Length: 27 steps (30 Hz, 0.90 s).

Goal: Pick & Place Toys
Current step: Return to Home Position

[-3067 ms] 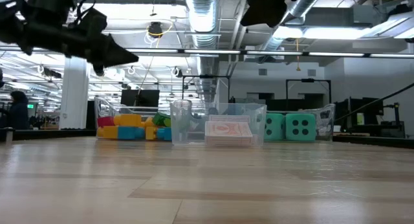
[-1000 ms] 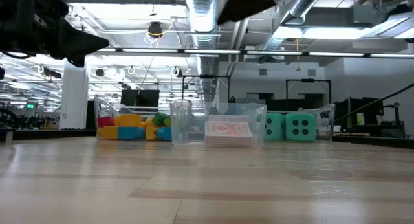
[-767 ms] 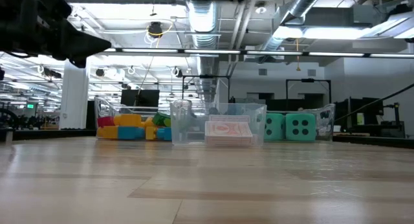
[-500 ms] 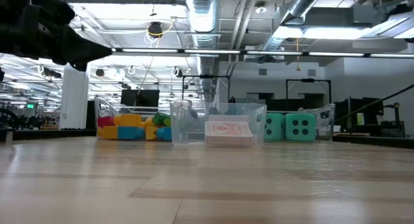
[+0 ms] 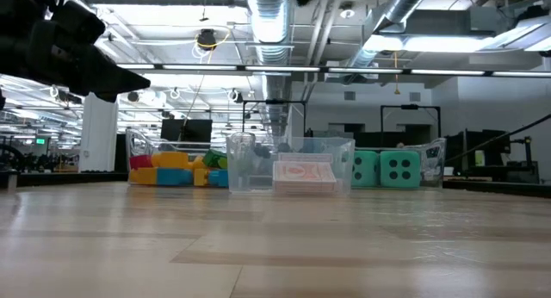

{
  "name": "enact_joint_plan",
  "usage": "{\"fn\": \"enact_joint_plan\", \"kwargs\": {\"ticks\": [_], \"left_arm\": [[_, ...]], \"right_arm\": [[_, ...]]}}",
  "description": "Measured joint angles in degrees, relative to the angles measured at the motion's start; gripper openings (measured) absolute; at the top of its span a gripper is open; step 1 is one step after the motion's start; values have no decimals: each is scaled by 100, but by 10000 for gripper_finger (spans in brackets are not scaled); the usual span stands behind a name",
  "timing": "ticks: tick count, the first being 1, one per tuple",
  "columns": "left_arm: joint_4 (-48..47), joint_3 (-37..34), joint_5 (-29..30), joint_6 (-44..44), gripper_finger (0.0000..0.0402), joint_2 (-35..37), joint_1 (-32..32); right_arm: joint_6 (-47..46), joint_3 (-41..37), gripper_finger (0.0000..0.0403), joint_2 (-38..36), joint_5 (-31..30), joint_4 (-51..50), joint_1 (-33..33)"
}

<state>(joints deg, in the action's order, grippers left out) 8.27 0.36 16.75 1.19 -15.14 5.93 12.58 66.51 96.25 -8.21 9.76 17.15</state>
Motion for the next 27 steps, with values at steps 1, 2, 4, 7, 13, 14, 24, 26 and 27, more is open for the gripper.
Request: {"fn": "enact_joint_plan", "kwargs": {"ticks": [1, 2, 4, 7, 13, 14, 24, 26, 27], "left_arm": [[3, 0, 0, 0, 0, -27, 0], [-4, 0, 0, 0, 0, -38, 0], [16, 0, 0, 0, 0, -78, 0], [48, 0, 0, 0, 0, -108, 0], [86, 0, 4, 0, 0, -115, 0], [91, 0, 4, 0, 0, -115, 0], [118, 0, 28, 1, 0, -115, 0], [123, 0, 26, 0, 0, -115, 0], [123, 0, 26, 0, 0, -115, 0]], "right_arm": [[-12, -267, 2, -169, 85, 259, -9], [-23, -624, 1, -385, 131, 500, -9], [-99, -1379, 2, -818, 131, 1163, -9], [-401, -2650, 1, -1377, -22, 2193, -104], [-646, -4583, 1, -2479, 173, 3215, -261], [-605, -4792, 1, -2646, 285, 3247, -257], [-203, -5974, 0, -4161, 373, 3094, -299], [-203, -6115, 0, -4348, 390, 3074, -343], [-203, -6187, 0, -4424, 389, 3053, -376]]}}
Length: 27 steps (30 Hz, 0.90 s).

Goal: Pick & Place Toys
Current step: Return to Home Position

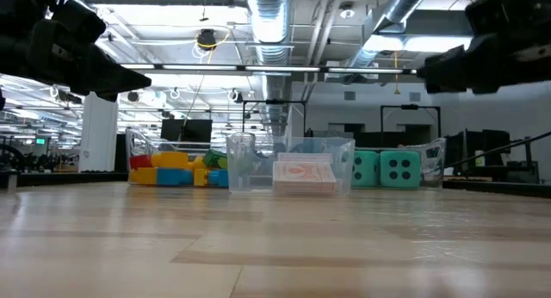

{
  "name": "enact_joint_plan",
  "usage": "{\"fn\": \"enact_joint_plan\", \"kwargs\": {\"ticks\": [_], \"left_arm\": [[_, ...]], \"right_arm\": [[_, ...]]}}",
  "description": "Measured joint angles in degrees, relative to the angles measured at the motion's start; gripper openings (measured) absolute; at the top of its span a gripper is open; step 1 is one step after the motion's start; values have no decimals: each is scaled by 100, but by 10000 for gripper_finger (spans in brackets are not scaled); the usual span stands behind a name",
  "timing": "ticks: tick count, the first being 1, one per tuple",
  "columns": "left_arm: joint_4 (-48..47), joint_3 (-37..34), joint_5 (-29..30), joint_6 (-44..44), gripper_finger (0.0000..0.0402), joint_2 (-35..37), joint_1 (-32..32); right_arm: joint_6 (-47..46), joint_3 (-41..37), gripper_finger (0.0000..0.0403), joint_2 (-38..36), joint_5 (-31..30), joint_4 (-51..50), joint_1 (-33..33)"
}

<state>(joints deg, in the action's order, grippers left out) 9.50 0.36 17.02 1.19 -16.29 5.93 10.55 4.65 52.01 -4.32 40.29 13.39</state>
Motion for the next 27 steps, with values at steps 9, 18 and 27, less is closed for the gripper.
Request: {"fn": "enact_joint_plan", "kwargs": {"ticks": [9, 18, 27], "left_arm": [[0, 0, -2, 0, 0, 0, 0], [-1, 0, -11, 0, 0, 0, 0], [-2, 0, -26, 0, 0, 0, 0]], "right_arm": [[-48, -420, 0, -590, 3, -264, -229], [-20, -422, 0, -1718, 193, -1362, -547], [-2, -424, 0, -3222, 197, -2984, -606]]}}
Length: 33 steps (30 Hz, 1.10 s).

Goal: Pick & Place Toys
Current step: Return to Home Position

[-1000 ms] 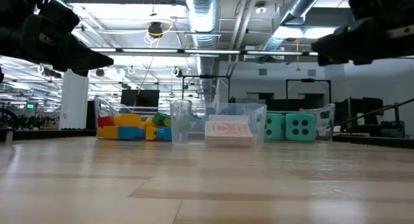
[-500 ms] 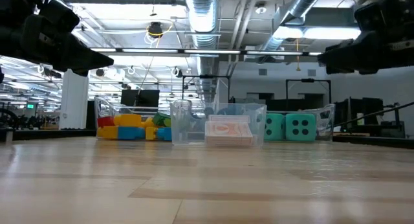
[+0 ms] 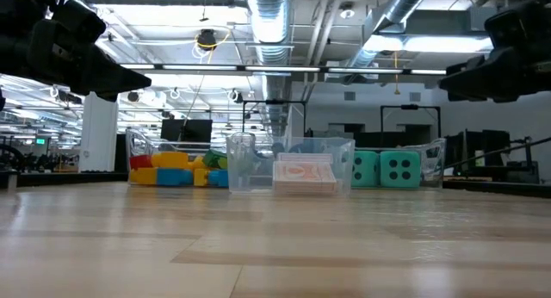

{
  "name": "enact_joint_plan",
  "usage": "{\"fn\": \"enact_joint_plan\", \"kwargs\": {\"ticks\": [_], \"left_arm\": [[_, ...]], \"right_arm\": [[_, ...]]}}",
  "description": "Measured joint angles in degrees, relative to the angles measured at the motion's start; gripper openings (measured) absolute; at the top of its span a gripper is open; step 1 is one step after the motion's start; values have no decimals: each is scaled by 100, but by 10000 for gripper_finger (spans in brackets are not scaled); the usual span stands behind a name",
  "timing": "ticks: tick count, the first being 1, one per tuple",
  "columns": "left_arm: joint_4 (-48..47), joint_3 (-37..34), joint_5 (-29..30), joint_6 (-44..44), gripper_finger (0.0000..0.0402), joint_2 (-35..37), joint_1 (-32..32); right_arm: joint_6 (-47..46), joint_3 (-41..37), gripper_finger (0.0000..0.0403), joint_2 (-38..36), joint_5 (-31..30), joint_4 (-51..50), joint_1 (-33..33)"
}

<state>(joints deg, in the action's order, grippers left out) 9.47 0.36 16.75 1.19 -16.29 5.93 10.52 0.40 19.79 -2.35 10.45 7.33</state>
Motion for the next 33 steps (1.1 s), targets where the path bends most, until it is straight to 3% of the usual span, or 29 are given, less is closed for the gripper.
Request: {"fn": "enact_joint_plan", "kwargs": {"ticks": [5, 9, 33], "left_arm": [[0, 0, 2, 0, 0, 0, 0], [-1, 0, 4, 2, 0, 0, 0], [0, 0, 22, 2, 0, 0, 0]], "right_arm": [[1, -2, 0, -952, 2, -903, -1], [21, -2, 0, -1400, 208, -968, 8], [-252, -4, 0, -1643, 212, -969, -343]]}}
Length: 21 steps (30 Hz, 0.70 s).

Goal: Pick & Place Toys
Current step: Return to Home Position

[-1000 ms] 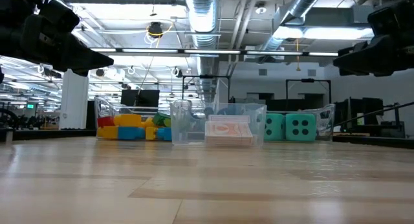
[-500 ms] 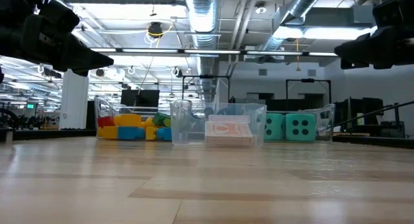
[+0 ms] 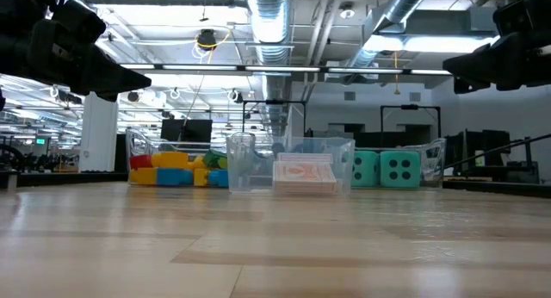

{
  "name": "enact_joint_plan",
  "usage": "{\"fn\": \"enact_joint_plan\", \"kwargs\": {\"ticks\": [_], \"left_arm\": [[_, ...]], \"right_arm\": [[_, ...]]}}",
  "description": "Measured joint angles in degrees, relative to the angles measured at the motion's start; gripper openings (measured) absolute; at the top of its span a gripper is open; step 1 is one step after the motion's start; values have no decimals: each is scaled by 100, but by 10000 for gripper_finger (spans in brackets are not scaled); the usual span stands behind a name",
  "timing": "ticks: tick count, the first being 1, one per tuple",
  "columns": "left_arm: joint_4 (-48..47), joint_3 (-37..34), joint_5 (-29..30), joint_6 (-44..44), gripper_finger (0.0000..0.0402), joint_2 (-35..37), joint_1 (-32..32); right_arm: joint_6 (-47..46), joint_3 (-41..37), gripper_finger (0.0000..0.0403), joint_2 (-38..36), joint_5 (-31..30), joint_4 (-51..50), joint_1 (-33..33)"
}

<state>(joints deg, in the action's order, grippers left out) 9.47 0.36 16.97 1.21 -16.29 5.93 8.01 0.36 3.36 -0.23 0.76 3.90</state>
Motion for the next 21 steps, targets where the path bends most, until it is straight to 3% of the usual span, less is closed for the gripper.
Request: {"fn": "enact_joint_plan", "kwargs": {"ticks": [10, 21], "left_arm": [[0, 0, -24, -2, 0, 2, 0], [0, 0, -20, -2, 0, 0, 0]], "right_arm": [[-644, -2, 0, 0, 2, 0, 2], [-655, -4, 0, 0, 7, -3, 2]]}}
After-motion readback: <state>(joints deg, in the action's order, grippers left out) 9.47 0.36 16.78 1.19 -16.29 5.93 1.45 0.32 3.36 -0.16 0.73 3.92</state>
